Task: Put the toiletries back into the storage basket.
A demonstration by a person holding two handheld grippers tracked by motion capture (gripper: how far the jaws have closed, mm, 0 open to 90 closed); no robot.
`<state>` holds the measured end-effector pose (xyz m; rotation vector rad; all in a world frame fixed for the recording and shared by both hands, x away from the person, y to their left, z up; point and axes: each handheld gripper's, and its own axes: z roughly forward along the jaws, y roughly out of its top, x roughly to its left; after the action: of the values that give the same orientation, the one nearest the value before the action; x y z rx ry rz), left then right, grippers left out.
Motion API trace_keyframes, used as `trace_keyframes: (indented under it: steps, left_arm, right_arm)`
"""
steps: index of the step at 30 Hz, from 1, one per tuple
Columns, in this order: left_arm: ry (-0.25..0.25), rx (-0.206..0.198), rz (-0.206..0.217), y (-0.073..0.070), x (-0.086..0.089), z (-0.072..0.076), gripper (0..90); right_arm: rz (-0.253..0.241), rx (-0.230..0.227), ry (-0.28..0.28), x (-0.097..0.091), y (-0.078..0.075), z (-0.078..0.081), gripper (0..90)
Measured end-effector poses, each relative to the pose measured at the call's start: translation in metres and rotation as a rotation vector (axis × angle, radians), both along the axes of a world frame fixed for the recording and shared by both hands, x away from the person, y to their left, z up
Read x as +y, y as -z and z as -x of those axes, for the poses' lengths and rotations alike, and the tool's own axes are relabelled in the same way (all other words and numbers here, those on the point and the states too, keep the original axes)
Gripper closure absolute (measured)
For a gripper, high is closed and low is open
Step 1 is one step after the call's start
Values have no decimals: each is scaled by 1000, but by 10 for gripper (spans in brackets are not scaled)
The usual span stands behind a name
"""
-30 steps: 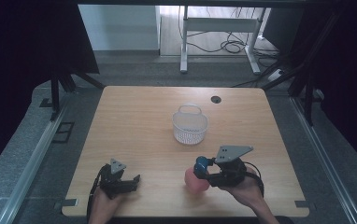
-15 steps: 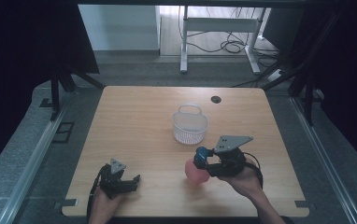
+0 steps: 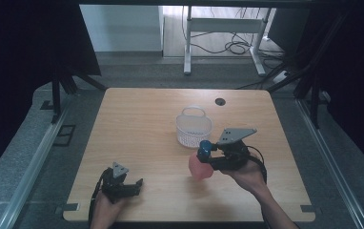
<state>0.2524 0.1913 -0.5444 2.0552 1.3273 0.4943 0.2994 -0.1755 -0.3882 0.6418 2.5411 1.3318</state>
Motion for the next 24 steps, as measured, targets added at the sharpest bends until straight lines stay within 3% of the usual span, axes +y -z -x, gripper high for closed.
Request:
trace_keyframes:
  steps: [24]
  left_arm:
    - [0, -2, 2, 0, 0, 0, 106]
  right_arm:
    - [2, -26, 58, 5, -26, -39, 530]
